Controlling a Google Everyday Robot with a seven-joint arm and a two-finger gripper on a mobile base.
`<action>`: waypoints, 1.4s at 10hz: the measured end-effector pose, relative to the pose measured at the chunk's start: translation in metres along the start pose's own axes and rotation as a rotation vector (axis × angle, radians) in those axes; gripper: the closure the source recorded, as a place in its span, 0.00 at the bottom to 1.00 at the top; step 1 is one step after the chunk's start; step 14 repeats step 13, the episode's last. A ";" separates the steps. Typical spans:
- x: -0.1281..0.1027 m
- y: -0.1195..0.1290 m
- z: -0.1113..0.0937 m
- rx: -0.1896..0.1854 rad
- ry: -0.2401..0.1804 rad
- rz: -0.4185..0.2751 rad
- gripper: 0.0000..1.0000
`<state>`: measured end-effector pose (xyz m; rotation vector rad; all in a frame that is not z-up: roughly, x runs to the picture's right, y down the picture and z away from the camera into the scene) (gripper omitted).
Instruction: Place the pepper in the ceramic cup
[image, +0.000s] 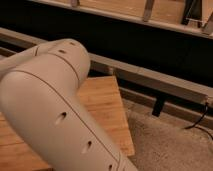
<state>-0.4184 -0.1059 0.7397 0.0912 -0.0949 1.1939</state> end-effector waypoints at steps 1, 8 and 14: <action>-0.006 0.000 0.003 0.002 -0.036 0.005 1.00; 0.011 0.013 0.011 -0.014 -0.075 0.000 1.00; 0.011 0.013 0.011 -0.015 -0.075 0.000 1.00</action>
